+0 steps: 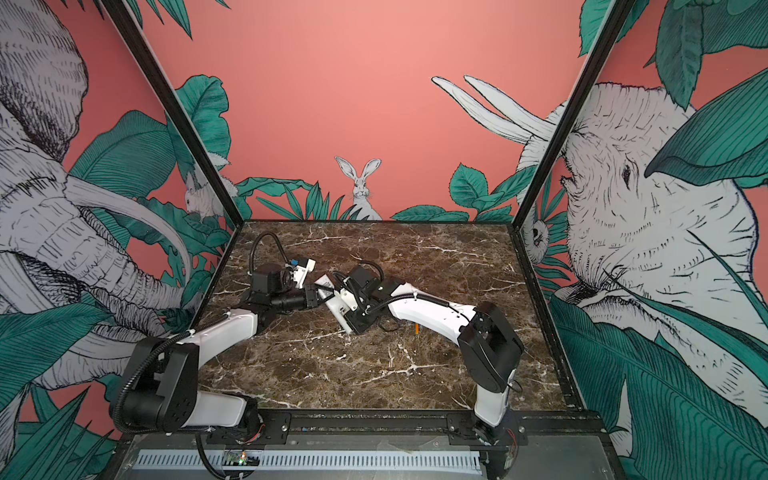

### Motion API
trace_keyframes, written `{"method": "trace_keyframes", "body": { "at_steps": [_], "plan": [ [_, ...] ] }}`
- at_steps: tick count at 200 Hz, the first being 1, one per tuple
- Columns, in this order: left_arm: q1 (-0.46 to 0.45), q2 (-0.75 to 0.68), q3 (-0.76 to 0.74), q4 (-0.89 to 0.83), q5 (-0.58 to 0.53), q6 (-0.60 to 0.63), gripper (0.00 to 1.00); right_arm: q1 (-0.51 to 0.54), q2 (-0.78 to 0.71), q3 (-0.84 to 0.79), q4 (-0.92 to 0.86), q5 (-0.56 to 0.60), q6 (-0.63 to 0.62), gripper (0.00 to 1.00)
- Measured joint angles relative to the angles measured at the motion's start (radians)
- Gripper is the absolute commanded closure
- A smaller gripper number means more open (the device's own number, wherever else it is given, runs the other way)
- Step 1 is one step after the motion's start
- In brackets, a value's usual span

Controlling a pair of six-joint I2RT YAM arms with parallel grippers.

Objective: Load the batteries into the remote control
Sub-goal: 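Align the battery over the empty slot of the remote held by the left gripper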

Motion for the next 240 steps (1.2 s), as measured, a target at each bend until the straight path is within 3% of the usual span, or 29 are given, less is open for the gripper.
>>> {"method": "trace_keyframes", "body": {
  "at_steps": [103,145,240],
  "plan": [
    [0.000,-0.002,0.000,0.014,0.000,-0.009,0.77,-0.009,0.025,0.034,-0.055,0.022,0.020,0.93],
    [0.000,-0.002,0.000,0.044,0.014,-0.056,0.77,-0.020,0.059,0.123,-0.116,0.029,0.029,0.92],
    [0.002,0.017,0.000,0.114,0.036,-0.148,0.77,-0.020,0.058,0.161,-0.157,0.074,0.022,0.85]
  ]
}}
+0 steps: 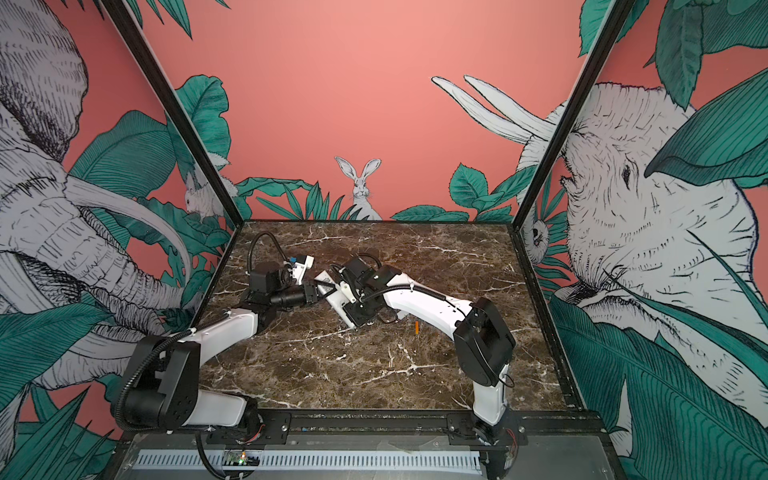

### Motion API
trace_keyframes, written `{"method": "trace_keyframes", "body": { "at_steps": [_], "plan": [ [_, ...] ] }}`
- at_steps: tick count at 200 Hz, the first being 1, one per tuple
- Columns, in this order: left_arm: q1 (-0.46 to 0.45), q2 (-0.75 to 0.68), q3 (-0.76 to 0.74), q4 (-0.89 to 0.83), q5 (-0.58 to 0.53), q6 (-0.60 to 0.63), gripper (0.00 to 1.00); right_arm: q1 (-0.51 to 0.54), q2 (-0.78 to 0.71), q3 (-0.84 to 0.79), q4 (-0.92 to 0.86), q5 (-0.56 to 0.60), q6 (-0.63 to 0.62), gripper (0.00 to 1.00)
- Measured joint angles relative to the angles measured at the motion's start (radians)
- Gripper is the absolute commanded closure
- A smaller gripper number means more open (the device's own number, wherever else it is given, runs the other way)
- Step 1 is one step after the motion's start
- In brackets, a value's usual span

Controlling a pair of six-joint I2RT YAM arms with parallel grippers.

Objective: Load the batteries into the remote control
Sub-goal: 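Align the battery over the empty slot of the remote held by the left gripper, then lower the battery into the remote's battery slot with the right gripper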

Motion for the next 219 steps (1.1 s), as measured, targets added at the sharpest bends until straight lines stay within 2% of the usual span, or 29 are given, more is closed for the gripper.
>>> {"method": "trace_keyframes", "body": {
  "at_steps": [98,147,219],
  "plan": [
    [0.015,0.037,0.000,0.074,0.053,-0.075,0.77,-0.006,-0.004,0.019,-0.014,0.035,-0.027,0.74],
    [0.023,0.051,0.000,0.094,0.068,-0.095,0.77,-0.006,-0.005,0.019,-0.011,0.039,-0.043,0.76],
    [0.039,0.084,-0.017,0.178,0.097,-0.172,0.77,-0.005,-0.017,0.019,-0.006,0.050,-0.063,0.84]
  ]
}}
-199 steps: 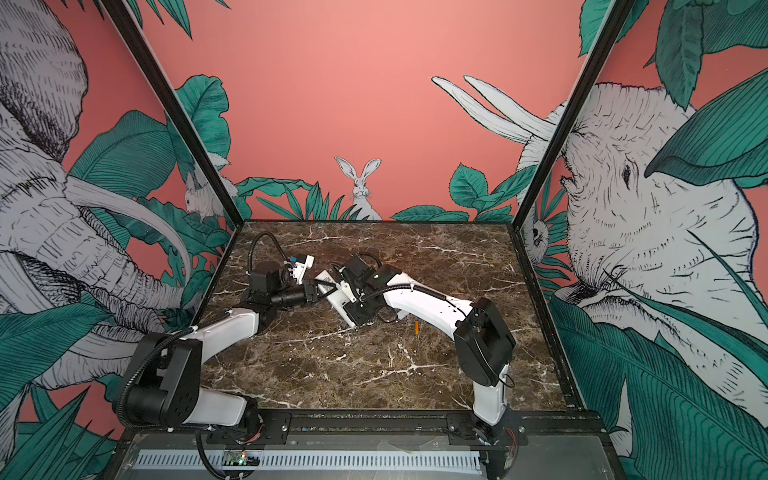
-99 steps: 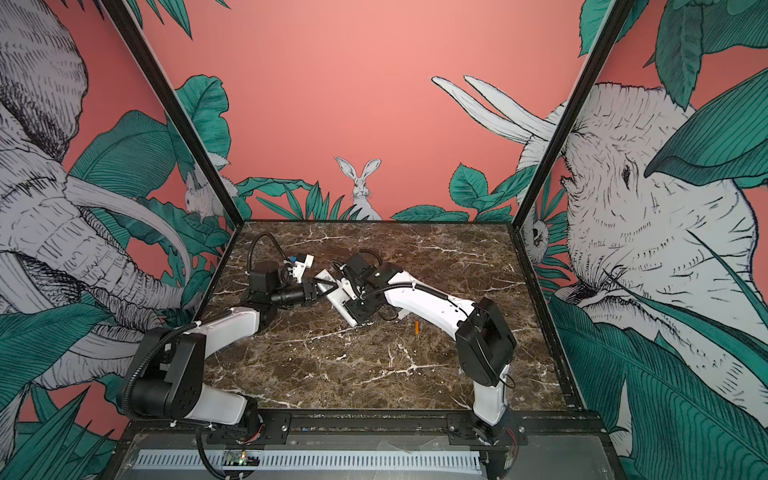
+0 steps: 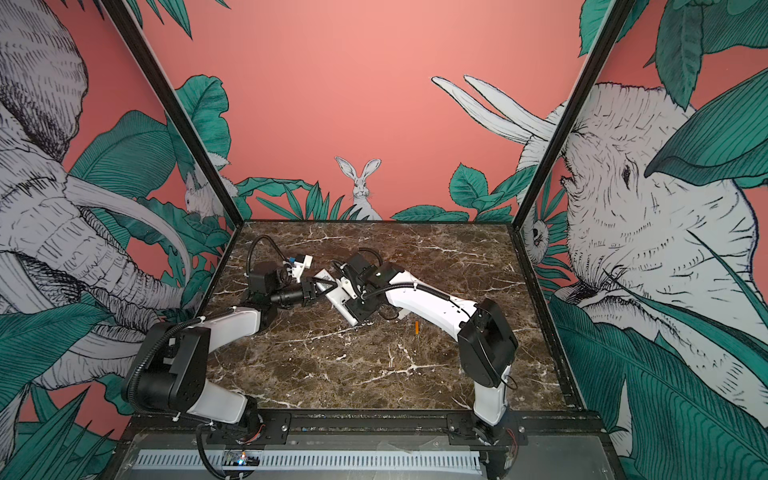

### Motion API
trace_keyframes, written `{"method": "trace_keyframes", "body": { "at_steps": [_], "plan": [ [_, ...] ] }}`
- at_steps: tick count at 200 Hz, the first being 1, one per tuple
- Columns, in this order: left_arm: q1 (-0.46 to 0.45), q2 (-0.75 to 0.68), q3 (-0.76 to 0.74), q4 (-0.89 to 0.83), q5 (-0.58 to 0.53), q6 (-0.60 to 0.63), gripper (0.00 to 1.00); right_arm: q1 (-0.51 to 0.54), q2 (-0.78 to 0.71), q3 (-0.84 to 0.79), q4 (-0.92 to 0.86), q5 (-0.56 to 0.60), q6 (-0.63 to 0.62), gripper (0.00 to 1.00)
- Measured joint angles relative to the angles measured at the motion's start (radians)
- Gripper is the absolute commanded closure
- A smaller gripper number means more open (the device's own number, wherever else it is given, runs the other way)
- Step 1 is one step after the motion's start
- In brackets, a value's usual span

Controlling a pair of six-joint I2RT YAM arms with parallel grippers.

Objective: Load the batteries into the remote control
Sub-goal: 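Lower the battery into the remote's battery slot with the right gripper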

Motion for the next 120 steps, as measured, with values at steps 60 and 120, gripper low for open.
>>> {"method": "trace_keyframes", "body": {
  "at_steps": [60,120],
  "plan": [
    [0.002,0.000,-0.004,0.016,0.003,-0.014,0.77,0.006,-0.004,0.000,0.006,0.004,-0.012,0.89],
    [0.007,0.000,-0.006,0.032,0.010,-0.024,0.77,0.014,-0.004,0.025,0.007,0.005,-0.028,0.90]
  ]
}}
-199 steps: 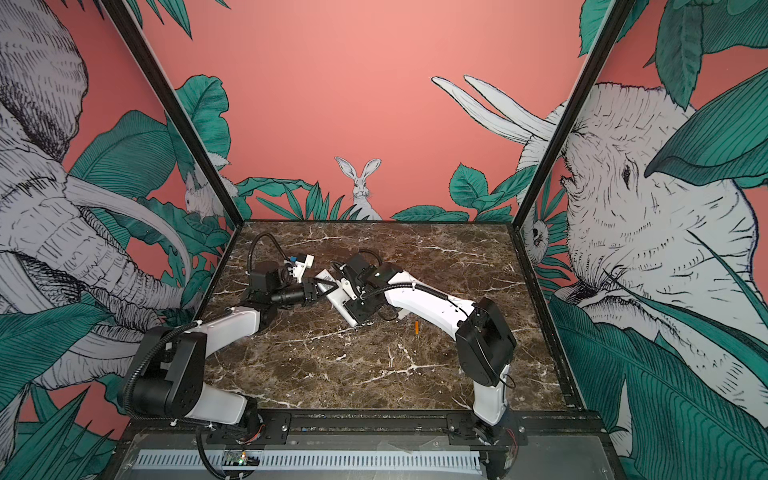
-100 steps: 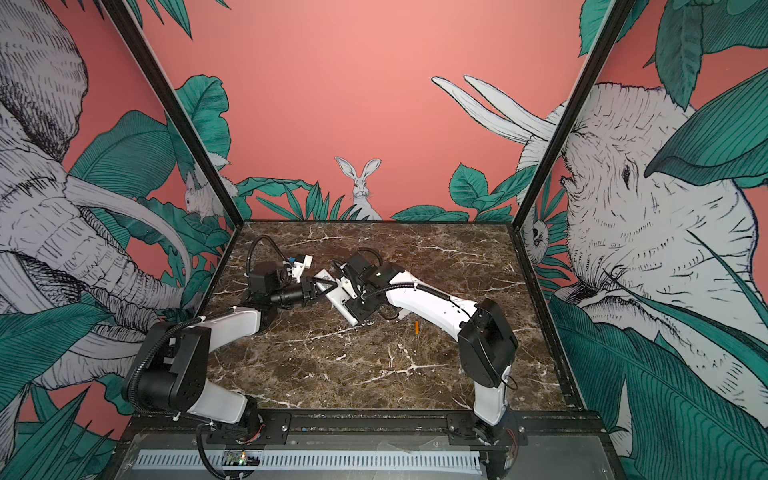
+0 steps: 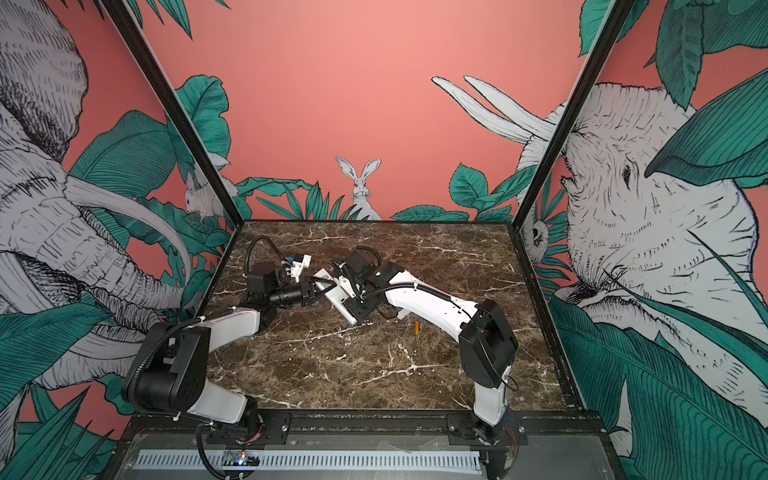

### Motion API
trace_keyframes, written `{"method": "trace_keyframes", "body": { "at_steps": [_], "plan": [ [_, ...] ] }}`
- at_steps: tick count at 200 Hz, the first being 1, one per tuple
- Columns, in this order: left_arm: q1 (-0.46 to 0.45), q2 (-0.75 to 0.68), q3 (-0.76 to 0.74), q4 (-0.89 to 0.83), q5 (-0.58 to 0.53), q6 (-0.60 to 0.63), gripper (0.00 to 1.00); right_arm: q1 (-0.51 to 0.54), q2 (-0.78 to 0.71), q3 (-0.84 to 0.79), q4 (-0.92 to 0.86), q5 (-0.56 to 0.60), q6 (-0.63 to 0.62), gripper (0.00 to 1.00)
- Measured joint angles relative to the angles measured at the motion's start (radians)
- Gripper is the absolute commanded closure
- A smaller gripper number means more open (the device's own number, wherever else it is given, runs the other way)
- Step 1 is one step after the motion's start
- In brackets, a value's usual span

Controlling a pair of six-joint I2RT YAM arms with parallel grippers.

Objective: Load the batteries into the remote control
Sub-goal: 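Lower the battery into the remote's battery slot with the right gripper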

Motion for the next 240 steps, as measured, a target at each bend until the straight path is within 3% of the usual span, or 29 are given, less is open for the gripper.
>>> {"method": "trace_keyframes", "body": {
  "at_steps": [154,240],
  "plan": [
    [0.016,0.000,-0.003,-0.003,0.006,0.002,0.77,0.021,0.047,0.065,-0.023,0.020,-0.005,0.89],
    [0.018,0.000,-0.003,-0.003,-0.006,0.003,0.77,0.024,0.061,0.094,-0.063,0.047,-0.013,0.79]
  ]
}}
